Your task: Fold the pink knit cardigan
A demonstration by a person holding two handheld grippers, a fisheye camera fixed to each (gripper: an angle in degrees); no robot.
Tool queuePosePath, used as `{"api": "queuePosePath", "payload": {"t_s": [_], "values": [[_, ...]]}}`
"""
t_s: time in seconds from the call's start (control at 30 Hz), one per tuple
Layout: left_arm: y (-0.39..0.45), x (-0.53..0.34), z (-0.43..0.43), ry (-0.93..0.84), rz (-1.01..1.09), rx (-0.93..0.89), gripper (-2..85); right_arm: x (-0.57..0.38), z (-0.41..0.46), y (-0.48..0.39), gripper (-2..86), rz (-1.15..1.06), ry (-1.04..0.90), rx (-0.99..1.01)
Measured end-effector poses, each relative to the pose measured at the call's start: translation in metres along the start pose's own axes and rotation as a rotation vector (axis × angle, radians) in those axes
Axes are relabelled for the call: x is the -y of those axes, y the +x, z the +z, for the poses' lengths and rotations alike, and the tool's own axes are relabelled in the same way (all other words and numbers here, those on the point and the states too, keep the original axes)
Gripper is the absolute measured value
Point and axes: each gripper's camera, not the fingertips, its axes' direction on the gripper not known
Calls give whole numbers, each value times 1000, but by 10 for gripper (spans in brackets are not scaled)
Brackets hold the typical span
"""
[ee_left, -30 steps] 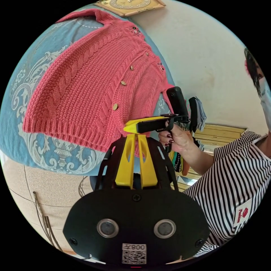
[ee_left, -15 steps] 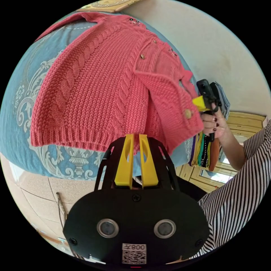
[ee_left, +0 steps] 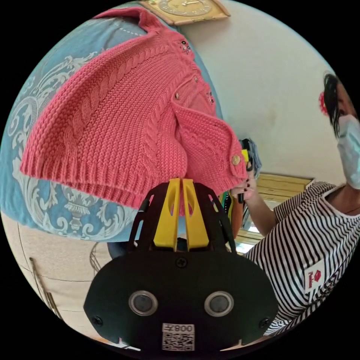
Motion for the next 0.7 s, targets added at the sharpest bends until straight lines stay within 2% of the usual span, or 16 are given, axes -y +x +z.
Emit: {"api": "queuePosePath", "payload": {"t_s": [0.07, 0.1, 0.13, 0.27, 0.37, 0.5, 0.7], "values": [[-19, 3, 12, -107, -28, 177, 21, -1, 4, 2, 11, 4, -13, -29], [-23, 3, 15, -135, -49, 196, 23, 0, 8, 6, 10, 13, -21, -39], [-27, 3, 12, -116, -48, 141, 26, 0, 12, 8, 10, 16, -19, -23], [-21, -5, -8, -71, -40, 111, 35, 2, 28, 13, 11, 12, -38, -49], [-21, -14, -30, -5, -82, 134, 38, 8, 53, 26, 13, 31, -69, -160], [-23, -13, -46, 34, -108, 138, 44, 19, 106, 67, 19, 82, -190, -416], [-10, 8, -51, 56, -42, 146, 50, 11, 114, 65, 32, 45, -168, -488]]}}
